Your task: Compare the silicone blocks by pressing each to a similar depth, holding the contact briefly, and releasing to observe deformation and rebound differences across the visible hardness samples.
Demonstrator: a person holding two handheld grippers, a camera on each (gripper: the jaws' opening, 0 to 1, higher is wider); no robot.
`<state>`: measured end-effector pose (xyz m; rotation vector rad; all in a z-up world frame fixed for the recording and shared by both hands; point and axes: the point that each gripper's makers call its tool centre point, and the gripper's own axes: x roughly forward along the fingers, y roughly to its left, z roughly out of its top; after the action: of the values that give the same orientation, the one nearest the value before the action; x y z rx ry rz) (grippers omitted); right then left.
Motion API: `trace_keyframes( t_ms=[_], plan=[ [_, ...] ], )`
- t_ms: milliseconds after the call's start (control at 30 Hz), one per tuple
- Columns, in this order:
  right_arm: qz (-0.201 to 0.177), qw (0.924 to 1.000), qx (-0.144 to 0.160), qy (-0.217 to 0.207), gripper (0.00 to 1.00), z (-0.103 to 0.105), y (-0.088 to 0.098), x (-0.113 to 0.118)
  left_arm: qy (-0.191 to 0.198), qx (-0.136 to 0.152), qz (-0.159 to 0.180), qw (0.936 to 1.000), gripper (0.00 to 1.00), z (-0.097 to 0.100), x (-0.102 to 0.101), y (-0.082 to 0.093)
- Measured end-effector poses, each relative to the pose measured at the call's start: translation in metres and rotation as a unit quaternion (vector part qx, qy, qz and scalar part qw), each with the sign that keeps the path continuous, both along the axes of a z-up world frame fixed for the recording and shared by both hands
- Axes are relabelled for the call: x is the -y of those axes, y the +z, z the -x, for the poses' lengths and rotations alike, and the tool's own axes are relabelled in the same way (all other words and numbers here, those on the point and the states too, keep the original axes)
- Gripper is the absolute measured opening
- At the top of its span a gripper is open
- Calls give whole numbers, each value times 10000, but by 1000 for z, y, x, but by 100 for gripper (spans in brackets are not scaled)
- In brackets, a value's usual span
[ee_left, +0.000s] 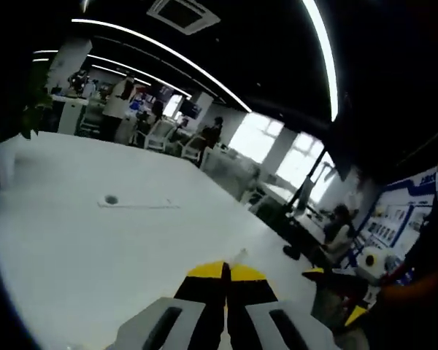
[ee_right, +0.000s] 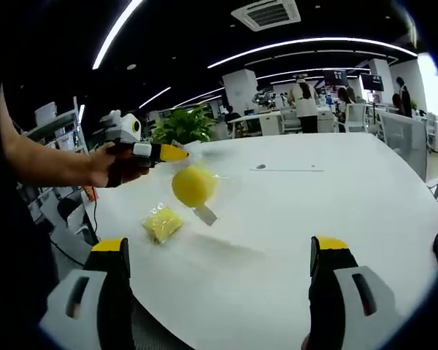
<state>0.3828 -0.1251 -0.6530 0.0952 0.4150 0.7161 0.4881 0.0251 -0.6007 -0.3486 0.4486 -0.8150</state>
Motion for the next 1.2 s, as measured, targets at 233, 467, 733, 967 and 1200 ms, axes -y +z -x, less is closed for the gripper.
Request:
trace_keyframes(
  t_ms=[233,467,733,967,1200],
  plan=[
    [242,9988,402,126,96,-16,19,-2,-84,330,226,9992,0,10,-2,40],
    [45,9967,740,317,96,-28,54,-16,-177,547,532,9969,0,21,-10,73],
    [103,9932,966,637,96,-31,68,-28,-371,701,818,9935,0,39,-17,94],
    [-194,9860,1185,1159,96,-23,89,-57,-699,788,1138,9879,0,64,-13,113],
    [-469,9776,1363,1533,96,-23,106,-83,-818,815,1285,9850,0,77,-10,124]
  ],
)
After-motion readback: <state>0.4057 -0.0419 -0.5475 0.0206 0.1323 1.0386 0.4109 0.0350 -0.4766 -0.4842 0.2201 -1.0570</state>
